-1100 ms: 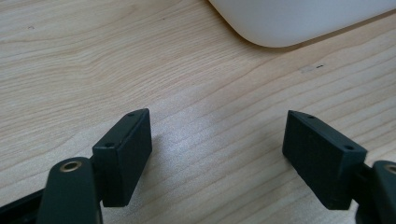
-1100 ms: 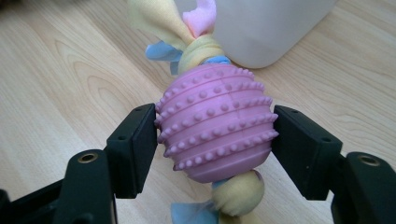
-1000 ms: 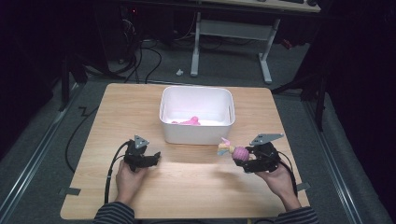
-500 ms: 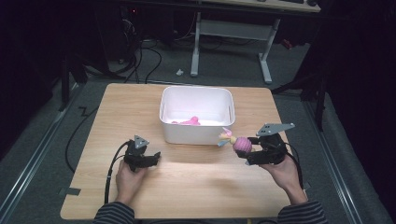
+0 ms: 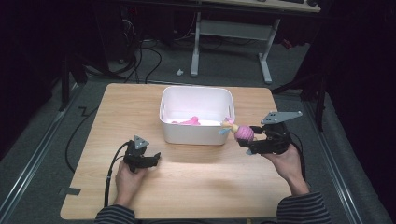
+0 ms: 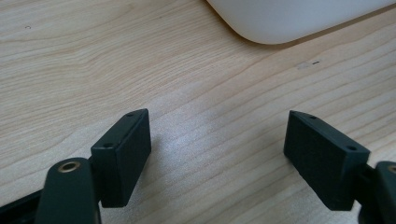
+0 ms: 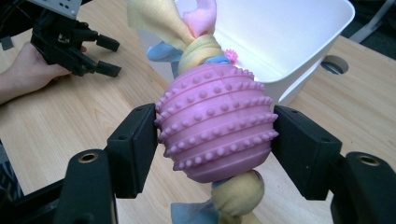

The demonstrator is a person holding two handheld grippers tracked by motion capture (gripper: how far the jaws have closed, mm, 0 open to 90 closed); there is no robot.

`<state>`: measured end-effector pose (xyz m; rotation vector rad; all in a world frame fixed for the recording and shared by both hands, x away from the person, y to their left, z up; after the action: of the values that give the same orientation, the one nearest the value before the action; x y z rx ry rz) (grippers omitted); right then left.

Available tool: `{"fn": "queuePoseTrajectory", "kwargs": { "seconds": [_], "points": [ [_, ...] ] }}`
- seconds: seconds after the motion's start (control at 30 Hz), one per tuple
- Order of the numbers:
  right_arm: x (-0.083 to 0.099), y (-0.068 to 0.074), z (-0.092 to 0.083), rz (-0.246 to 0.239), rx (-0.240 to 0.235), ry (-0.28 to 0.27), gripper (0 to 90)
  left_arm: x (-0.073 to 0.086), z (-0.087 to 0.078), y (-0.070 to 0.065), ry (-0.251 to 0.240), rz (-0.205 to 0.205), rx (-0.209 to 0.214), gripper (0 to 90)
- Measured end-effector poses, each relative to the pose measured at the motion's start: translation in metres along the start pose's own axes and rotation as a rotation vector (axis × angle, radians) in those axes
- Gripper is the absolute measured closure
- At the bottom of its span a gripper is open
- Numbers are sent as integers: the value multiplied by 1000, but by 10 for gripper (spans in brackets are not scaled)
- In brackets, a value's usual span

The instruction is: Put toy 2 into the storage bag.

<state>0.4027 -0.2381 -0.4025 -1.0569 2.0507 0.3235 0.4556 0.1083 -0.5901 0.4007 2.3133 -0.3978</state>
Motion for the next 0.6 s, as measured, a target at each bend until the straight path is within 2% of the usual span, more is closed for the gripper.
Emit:
{"fn": "queuePoseTrajectory", "kwargs": {
  "seconds": [0.13,0.3,0.6],
  "points": [
    [-7,-1,2,4,-10,-5,336,0,0,0,0,0,0,234],
    [-14,1,7,-14,-16,4,336,-1,0,1,-4,-5,2,242],
    [-29,-6,14,-11,-17,-2,337,-1,0,1,-4,-6,1,243]
  ]
}}
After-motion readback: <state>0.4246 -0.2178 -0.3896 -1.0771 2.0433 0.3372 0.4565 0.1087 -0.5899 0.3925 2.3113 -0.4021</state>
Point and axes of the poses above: each handheld gripper's, and its own axes: z roughly forward along the jaws, x roughly out of its underside, y roughly to its left, the point moved 8 cm from there along z, roughly forward along the jaws, and after that the axes turned 12 degrees about -z, right-handed, at the moved point
